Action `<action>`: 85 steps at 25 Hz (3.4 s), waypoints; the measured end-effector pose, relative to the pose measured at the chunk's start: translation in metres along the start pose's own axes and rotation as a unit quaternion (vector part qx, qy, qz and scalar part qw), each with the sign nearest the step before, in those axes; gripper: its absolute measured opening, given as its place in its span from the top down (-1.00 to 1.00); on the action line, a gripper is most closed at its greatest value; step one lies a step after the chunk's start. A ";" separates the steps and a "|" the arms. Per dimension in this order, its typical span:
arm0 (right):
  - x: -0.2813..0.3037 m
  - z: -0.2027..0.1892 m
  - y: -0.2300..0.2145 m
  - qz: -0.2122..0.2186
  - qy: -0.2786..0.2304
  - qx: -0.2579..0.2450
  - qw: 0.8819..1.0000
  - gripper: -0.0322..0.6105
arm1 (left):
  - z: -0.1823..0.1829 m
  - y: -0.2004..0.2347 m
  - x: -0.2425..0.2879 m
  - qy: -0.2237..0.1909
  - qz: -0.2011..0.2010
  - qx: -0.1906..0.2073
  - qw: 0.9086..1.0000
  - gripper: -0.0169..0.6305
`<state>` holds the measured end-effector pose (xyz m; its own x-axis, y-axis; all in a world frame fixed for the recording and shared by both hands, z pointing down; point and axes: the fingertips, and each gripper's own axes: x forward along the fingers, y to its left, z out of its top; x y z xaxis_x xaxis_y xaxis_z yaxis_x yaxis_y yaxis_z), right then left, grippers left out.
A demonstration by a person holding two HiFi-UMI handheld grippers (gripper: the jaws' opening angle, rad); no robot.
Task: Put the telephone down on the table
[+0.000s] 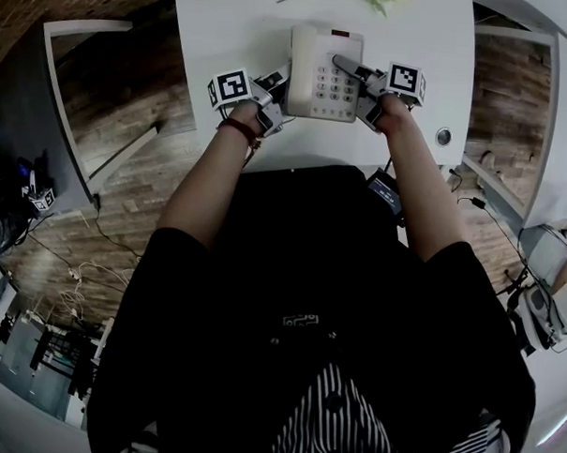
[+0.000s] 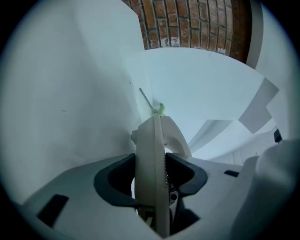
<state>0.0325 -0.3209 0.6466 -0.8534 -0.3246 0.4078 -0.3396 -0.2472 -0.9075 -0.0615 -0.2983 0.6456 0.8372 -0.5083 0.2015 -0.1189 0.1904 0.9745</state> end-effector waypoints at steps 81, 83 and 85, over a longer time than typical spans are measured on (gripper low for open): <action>-0.054 0.004 0.015 -0.183 0.034 -0.230 0.955 0.89 | 0.014 -0.063 -0.055 0.010 0.106 0.247 0.963 0.91; -0.056 -0.004 0.040 -0.160 0.036 -0.255 0.953 0.89 | 0.016 -0.084 -0.061 -0.006 0.095 0.267 0.959 0.92; -0.058 -0.015 0.070 -0.137 0.036 -0.288 0.947 0.89 | 0.015 -0.108 -0.064 -0.018 0.080 0.290 0.954 0.92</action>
<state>0.0526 -0.3059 0.5584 -0.7197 -0.2513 0.6472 -0.6940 0.2324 -0.6815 -0.1103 -0.2985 0.5292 0.7662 -0.5414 0.3461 -0.5277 -0.2228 0.8197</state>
